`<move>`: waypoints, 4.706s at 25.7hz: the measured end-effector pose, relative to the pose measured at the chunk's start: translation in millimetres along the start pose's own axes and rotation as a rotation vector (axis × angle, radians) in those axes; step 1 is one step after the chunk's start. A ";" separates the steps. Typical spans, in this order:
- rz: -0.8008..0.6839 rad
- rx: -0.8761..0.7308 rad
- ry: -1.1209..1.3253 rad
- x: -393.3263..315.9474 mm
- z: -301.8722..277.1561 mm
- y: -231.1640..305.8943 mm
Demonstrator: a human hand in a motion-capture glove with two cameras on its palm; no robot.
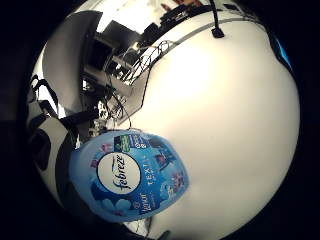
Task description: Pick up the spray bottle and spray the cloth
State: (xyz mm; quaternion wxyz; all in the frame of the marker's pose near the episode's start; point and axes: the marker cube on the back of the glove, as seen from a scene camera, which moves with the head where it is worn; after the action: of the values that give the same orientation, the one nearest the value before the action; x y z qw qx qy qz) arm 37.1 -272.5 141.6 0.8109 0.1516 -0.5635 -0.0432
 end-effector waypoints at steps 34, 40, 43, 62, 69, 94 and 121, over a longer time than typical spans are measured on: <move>0.124 -0.969 1.602 -94.9 113.8 157.3; 0.150 -1.001 1.654 -80.3 150.9 137.5; 0.152 -1.066 1.651 -76.5 139.2 155.5; -0.521 -0.347 0.263 -198.0 101.3 145.0; -0.381 -0.351 -0.310 -212.7 154.2 186.8; -0.313 -0.903 -0.250 -171.0 286.4 343.4; -0.356 -1.089 -0.125 -166.9 278.9 329.0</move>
State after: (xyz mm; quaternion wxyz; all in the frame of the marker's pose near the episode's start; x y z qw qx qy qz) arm -314.9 25.3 177.1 0.7175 -0.1978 -0.4727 -0.4718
